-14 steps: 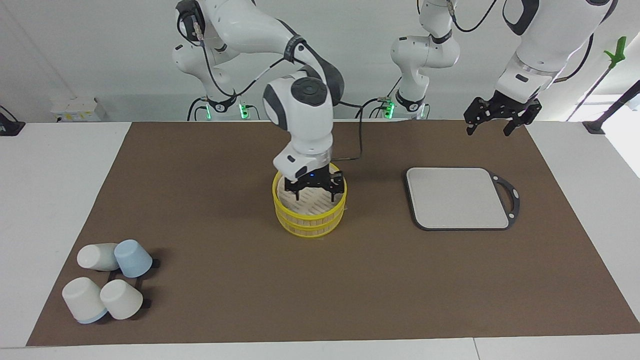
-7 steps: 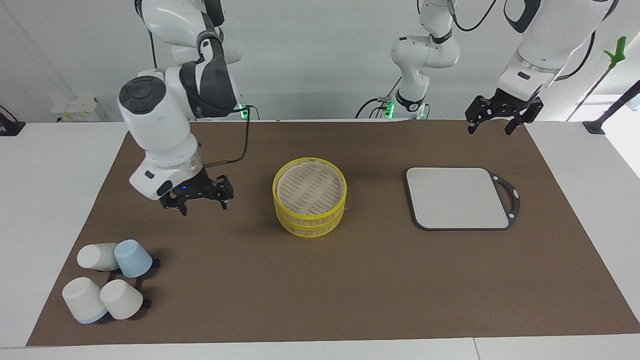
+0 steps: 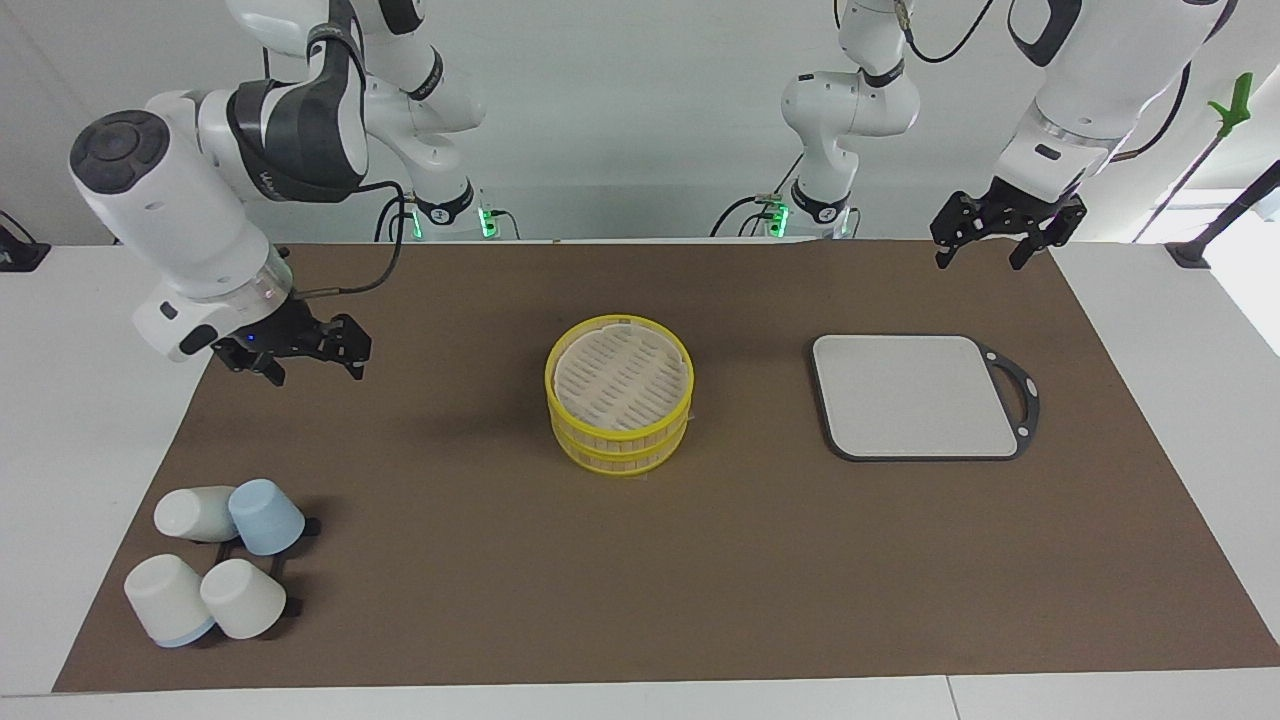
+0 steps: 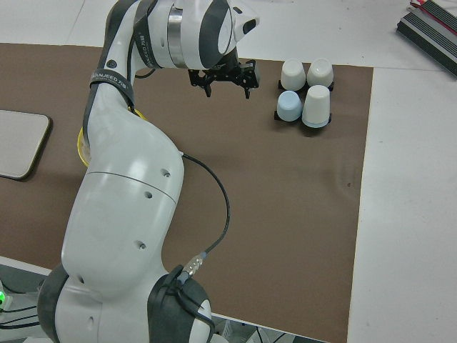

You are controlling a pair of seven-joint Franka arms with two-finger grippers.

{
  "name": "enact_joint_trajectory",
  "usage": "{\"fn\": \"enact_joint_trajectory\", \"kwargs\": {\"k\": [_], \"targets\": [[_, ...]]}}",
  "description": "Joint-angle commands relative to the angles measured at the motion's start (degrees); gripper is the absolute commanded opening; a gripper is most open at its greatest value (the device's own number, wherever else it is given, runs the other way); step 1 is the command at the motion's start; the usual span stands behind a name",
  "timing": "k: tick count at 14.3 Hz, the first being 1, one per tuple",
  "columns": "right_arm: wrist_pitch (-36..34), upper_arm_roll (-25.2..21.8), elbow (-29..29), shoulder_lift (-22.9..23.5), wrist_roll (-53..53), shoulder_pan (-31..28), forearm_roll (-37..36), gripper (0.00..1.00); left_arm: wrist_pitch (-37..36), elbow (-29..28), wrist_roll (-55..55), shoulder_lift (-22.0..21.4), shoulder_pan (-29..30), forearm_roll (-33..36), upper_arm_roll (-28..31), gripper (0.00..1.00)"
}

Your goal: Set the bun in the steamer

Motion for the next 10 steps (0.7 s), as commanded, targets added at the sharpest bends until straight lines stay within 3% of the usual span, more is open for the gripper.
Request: {"fn": "enact_joint_trajectory", "kwargs": {"k": [1, 5, 10], "targets": [[6.1, 0.9, -16.8, -12.3, 0.1, -1.2, 1.0, 1.0, -0.6, -1.2, -0.3, -1.4, 0.5, -0.4, -0.3, 1.0], [5.2, 0.9, -20.5, -16.5, 0.0, -1.4, 1.0, 1.0, -0.7, -1.2, -0.3, -1.4, 0.6, -0.4, -0.2, 1.0], [2.0, 0.8, -16.9, -15.9, -0.5, -1.7, 0.1, 1.0, -0.8, -1.2, -1.8, -1.4, 0.5, -0.5, -0.2, 1.0]]}}
